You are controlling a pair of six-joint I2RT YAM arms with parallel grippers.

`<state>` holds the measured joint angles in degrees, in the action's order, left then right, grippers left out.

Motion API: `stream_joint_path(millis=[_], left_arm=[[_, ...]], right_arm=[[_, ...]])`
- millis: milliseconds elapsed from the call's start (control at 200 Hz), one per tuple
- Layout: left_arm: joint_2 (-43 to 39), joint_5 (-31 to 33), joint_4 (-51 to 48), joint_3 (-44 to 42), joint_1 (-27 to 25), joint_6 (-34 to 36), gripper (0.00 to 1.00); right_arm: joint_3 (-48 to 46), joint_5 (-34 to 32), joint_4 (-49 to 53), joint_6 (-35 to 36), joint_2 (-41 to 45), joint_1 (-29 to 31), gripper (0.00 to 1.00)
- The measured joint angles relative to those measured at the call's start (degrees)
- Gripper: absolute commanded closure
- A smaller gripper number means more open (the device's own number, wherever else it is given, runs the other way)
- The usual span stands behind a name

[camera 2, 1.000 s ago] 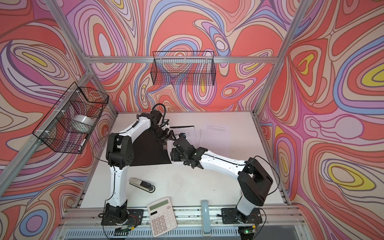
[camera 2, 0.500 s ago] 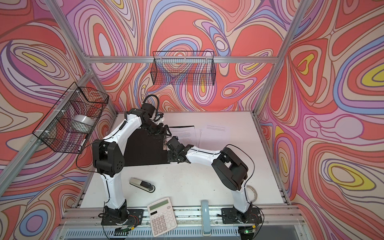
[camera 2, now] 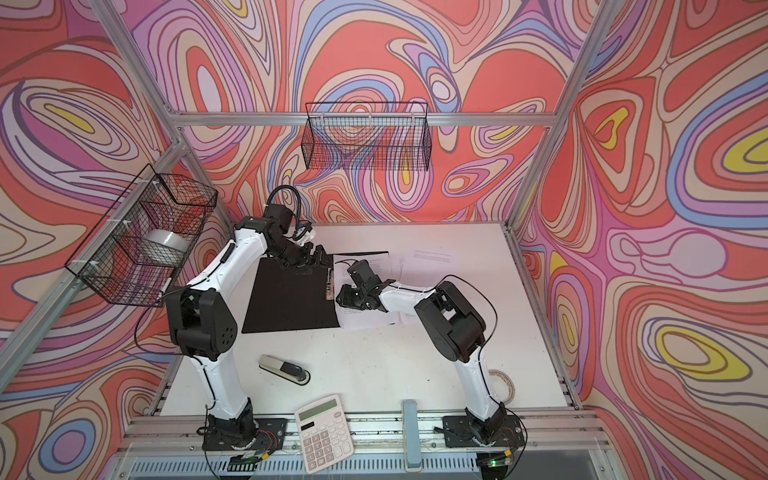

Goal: Put the files into the folder

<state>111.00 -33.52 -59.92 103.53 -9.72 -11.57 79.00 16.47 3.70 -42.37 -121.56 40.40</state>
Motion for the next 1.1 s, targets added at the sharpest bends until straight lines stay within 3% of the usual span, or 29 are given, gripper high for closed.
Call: stream_joint_path(millis=[746,1102], left_arm=[[0.0,-2.75,1.22,-2.73,0.33,-0.2,0.14],[-0.57,-4.2,2.54,-4.87,0.33,-0.7,0.14]], right_arm=[[9.38,11.23,-5.38,-3.43,-9.42,-4.7,0.57],[10.34,15.8,-13.33,-9.22,-12.61,-8.04,0.54]])
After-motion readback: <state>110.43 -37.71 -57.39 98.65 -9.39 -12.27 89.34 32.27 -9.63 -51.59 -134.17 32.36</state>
